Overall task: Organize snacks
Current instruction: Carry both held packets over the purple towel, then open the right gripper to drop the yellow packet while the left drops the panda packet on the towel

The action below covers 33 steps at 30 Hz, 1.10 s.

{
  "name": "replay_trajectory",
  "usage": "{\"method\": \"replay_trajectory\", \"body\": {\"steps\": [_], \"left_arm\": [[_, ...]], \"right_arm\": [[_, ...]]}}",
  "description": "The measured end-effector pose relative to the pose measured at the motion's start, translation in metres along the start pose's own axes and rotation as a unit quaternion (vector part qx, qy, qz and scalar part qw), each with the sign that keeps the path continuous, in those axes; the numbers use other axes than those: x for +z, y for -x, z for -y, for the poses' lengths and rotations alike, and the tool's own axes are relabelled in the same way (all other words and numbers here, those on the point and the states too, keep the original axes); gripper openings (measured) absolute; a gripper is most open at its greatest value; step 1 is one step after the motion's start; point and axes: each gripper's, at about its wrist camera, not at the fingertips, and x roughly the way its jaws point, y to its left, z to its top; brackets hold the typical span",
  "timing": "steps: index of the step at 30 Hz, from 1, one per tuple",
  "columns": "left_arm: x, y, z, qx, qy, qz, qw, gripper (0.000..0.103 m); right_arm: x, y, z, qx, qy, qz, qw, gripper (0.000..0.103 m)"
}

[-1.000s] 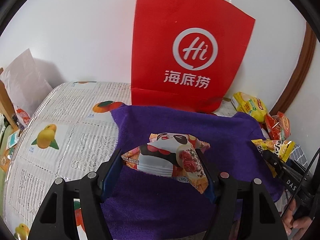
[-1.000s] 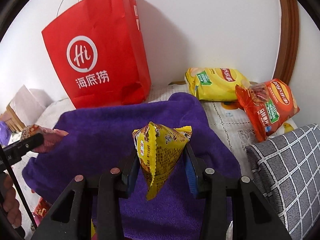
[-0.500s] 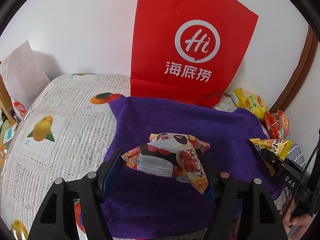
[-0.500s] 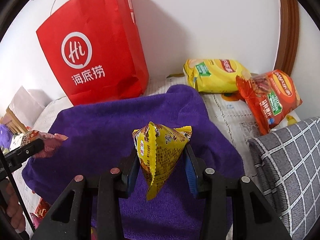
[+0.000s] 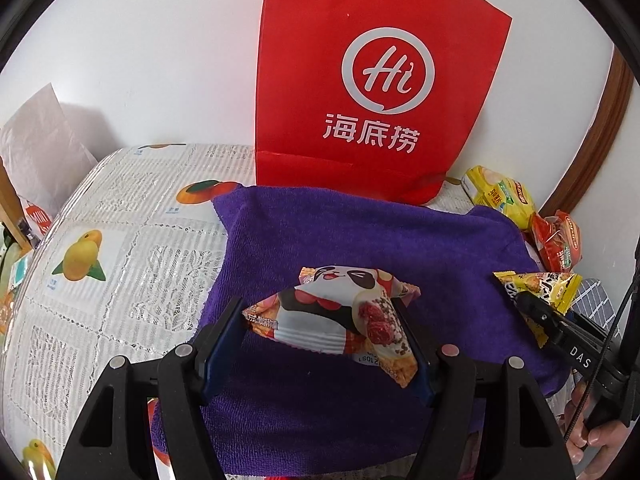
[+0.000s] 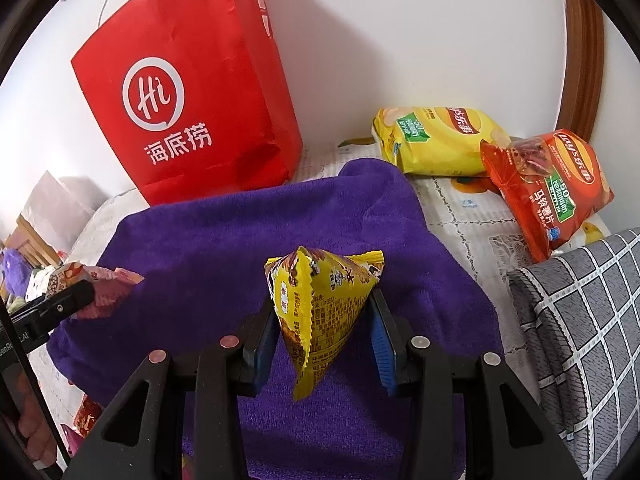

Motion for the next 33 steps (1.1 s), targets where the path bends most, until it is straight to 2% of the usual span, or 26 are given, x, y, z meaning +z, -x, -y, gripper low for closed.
{"method": "replay_trajectory", "body": {"steps": [11,17,19,33], "left_arm": [[-0.001,-0.006,0.0,0.009,-0.001,-0.015,0.9998,0.069],[0.0,-0.007,0.0,0.007,0.0,-0.018,0.9998,0.069],[0.0,-0.006,0.0,0.006,0.0,-0.017,0.9998,0.069],[-0.001,-0.005,0.005,0.0,-0.01,-0.018,0.9998,0.069]], "right_arm": [[-0.002,-0.004,-0.004,0.0,0.006,-0.012,1.0,0.045],[0.0,0.003,-0.004,0.015,-0.002,0.003,1.0,0.063],[0.001,0.008,-0.005,0.015,-0.001,0.013,1.0,0.066],[0.001,0.019,-0.007,0.025,-0.002,0.032,0.999,0.066]]}}
